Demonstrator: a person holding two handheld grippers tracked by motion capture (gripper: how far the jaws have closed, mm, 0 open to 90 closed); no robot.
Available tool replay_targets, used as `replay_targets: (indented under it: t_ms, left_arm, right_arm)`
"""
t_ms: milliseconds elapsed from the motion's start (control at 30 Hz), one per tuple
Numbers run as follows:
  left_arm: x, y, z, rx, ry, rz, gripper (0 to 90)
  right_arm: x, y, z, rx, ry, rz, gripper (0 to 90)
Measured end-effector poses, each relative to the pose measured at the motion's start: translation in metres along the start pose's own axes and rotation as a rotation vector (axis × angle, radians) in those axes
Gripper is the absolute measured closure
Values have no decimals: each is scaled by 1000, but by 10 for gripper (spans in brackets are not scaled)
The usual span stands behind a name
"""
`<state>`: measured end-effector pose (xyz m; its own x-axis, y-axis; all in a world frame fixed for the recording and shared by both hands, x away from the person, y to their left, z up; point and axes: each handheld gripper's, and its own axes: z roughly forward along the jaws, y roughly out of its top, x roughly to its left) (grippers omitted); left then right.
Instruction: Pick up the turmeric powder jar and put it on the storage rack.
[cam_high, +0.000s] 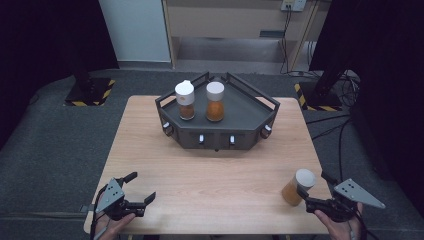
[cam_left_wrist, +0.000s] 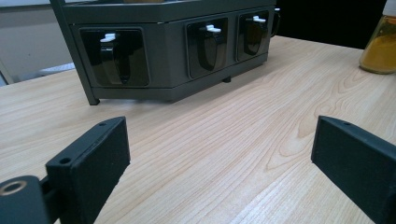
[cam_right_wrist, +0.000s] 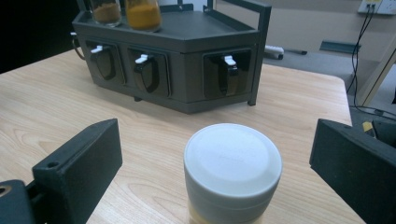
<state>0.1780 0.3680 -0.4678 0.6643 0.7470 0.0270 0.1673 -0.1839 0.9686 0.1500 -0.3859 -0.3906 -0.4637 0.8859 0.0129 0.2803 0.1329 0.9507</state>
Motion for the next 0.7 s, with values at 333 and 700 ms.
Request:
replay_targets:
  t_ms: [333,700]
  left_arm:
    - [0,0,0,2,1,0,34]
    - [0,0,0,2,2,-1,34]
  right_arm:
    - [-7,-4,19,56,6,24,50]
    - [-10,-10,35,97,5,32,135]
